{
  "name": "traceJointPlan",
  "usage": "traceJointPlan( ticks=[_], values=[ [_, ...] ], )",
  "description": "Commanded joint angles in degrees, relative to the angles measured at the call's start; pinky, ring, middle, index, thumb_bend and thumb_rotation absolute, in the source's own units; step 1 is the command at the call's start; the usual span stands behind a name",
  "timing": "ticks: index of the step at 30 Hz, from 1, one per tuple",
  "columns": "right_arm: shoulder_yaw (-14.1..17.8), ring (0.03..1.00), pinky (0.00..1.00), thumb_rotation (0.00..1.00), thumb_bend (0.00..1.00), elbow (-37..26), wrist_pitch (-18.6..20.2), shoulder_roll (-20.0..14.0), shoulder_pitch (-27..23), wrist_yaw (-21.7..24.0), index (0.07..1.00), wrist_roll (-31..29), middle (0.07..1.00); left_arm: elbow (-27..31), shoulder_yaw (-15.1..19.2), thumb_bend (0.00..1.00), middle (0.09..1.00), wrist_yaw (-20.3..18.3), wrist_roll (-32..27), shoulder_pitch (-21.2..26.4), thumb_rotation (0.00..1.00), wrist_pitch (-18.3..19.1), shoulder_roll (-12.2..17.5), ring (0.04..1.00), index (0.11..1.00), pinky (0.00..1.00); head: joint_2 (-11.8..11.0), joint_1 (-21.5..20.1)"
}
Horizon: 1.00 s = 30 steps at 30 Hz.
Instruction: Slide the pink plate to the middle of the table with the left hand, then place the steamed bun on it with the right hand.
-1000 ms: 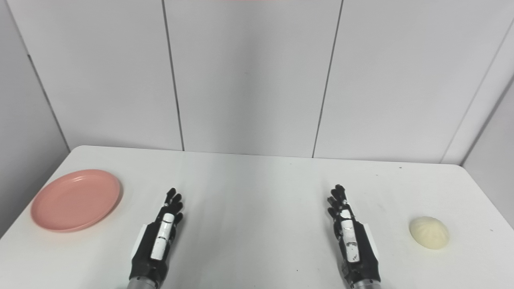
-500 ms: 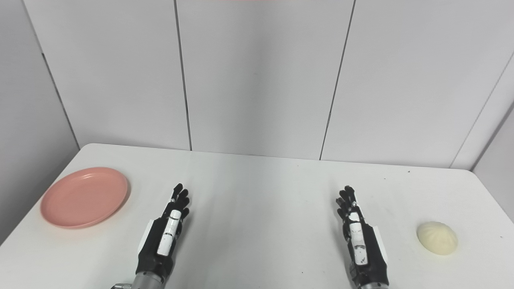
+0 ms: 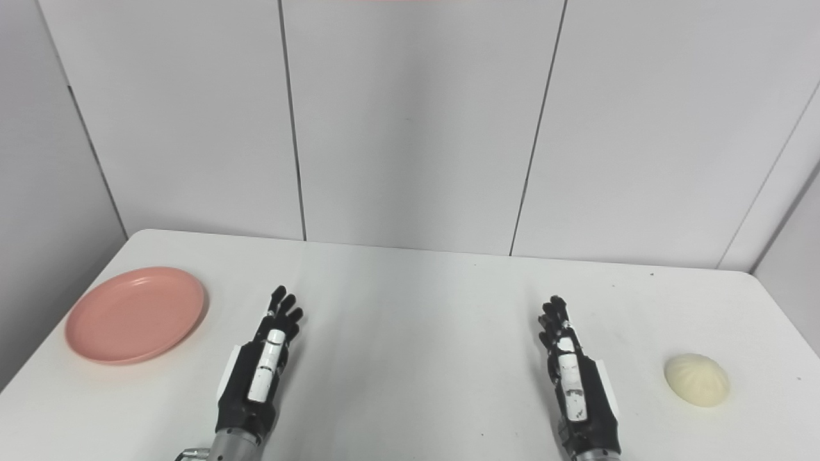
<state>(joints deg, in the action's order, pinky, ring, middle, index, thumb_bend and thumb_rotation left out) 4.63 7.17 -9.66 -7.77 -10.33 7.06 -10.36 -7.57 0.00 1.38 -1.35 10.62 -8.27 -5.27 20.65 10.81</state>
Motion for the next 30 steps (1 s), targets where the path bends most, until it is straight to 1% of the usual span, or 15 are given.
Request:
traceJointPlan(
  ticks=[1, 3, 4, 5, 7, 8, 11, 12, 13, 14, 16, 21, 24, 27, 30],
  values=[
    [0.0, 0.983, 1.0, 1.0, 0.82, 2.0, -1.4, 1.0, 2.5, 0.2, 0.985, -0.2, 0.972, 1.8, 0.4, 0.6, 0.979, -0.3, -2.2, 2.4, 0.86, -2.8, -0.6, 0.955, 1.0, 0.99, 0.1, -0.4],
    [-0.1, 0.98, 1.0, 1.0, 0.81, 2.0, -1.8, 1.1, 2.6, 0.0, 0.985, 0.1, 0.97, 3.2, 1.0, 0.63, 0.97, -0.8, -3.8, 3.3, 0.84, -2.4, -0.4, 0.953, 1.0, 1.0, 0.1, -0.9],
    [-0.1, 0.98, 1.0, 1.0, 0.81, 1.9, -1.9, 1.2, 2.7, -0.1, 0.99, 0.3, 0.971, 3.9, 1.4, 0.68, 0.958, -0.7, -4.4, 3.9, 0.82, -1.9, -0.2, 0.948, 0.991, 0.99, 0.1, -1.3],
    [-0.1, 0.98, 1.0, 1.0, 0.81, 1.9, -1.9, 1.3, 2.7, -0.2, 0.99, 0.4, 0.971, 4.5, 2.0, 0.69, 0.956, -0.3, -4.8, 4.6, 0.82, -1.3, 0.1, 0.947, 0.988, 0.99, 0.2, -1.4],
    [0.1, 0.976, 1.0, 1.0, 0.79, 1.7, -1.6, 1.6, 2.7, -0.5, 0.988, 0.3, 0.968, 5.2, 3.1, 0.76, 0.916, 0.5, -4.9, 6.5, 0.82, -1.0, 0.8, 0.917, 0.931, 0.94, 0.3, -1.9],
    [0.3, 0.98, 1.0, 1.0, 0.79, 1.6, -1.5, 1.7, 2.6, -0.7, 0.988, 0.3, 0.968, 5.3, 3.6, 0.79, 0.884, 0.7, -4.9, 7.6, 0.82, -1.0, 1.4, 0.889, 0.872, 0.91, 0.3, -1.9],
    [0.4, 0.98, 1.0, 1.0, 0.79, 1.7, -1.8, 1.8, 2.5, -0.8, 0.987, 0.5, 0.966, 5.7, 5.5, 0.84, 0.852, 1.4, -5.1, 10.5, 0.85, 0.1, 2.9, 0.864, 0.808, 0.85, 0.3, -2.2],
    [0.5, 0.975, 1.0, 1.0, 0.8, 1.8, -1.9, 1.9, 2.5, -0.8, 0.985, 0.6, 0.966, 5.8, 6.0, 0.82, 0.839, 1.6, -5.3, 11.4, 0.85, 0.6, 3.3, 0.864, 0.801, 0.86, 0.3, -2.2],
    [0.5, 0.972, 1.0, 1.0, 0.8, 2.0, -2.2, 1.9, 2.5, -1.0, 0.984, 1.0, 0.964, 5.8, 7.0, 0.81, 0.834, 1.7, -5.7, 12.9, 0.86, 0.6, 4.3, 0.863, 0.799, 0.87, 0.2, -2.3],
    [0.5, 0.967, 1.0, 1.0, 0.8, 2.2, -2.4, 1.9, 2.4, -1.1, 0.982, 1.2, 0.961, 5.7, 7.6, 0.78, 0.829, 1.8, -5.9, 14.0, 0.86, 0.7, 5.1, 0.859, 0.8, 0.9, 0.2, -2.3],
    [0.4, 0.964, 1.0, 1.0, 0.79, 2.3, -2.6, 1.9, 2.3, -1.1, 0.983, 1.5, 0.958, 5.1, 9.3, 0.78, 0.83, 1.9, -6.2, 16.3, 0.87, 0.5, 7.2, 0.855, 0.802, 0.91, 0.1, -2.4],
    [0.5, 0.966, 1.0, 0.99, 0.8, 2.5, -2.4, 2.0, 2.2, -0.9, 0.988, 1.2, 0.956, 3.9, 12.7, 0.76, 0.819, 2.3, -8.4, 19.5, 0.87, 0.9, 10.5, 0.822, 0.802, 0.89, -0.1, -2.5],
    [0.6, 0.966, 1.0, 0.98, 0.81, 2.7, -2.5, 1.9, 2.1, -0.8, 0.988, 1.2, 0.954, 2.0, 14.3, 0.78, 0.811, 2.1, -8.6, 21.0, 0.87, 0.5, 14.0, 0.805, 0.814, 0.87, 0.0, -2.6],
    [0.6, 0.964, 1.0, 0.98, 0.81, 2.6, -2.3, 1.9, 2.2, -0.9, 0.984, 1.3, 0.951, 0.3, 15.1, 0.79, 0.822, 1.5, -8.9, 22.0, 0.87, 0.2, 16.6, 0.809, 0.816, 0.84, -0.1, -2.6],
    [0.6, 0.962, 1.0, 0.98, 0.8, 2.8, -2.2, 1.9, 2.2, -0.9, 0.983, 1.2, 0.95, -2.2, 15.8, 0.85, 0.84, 0.5, -10.0, 23.2, 0.86, 0.5, 19.5, 0.841, 0.818, 0.88, -0.2, -2.7]
  ],
)
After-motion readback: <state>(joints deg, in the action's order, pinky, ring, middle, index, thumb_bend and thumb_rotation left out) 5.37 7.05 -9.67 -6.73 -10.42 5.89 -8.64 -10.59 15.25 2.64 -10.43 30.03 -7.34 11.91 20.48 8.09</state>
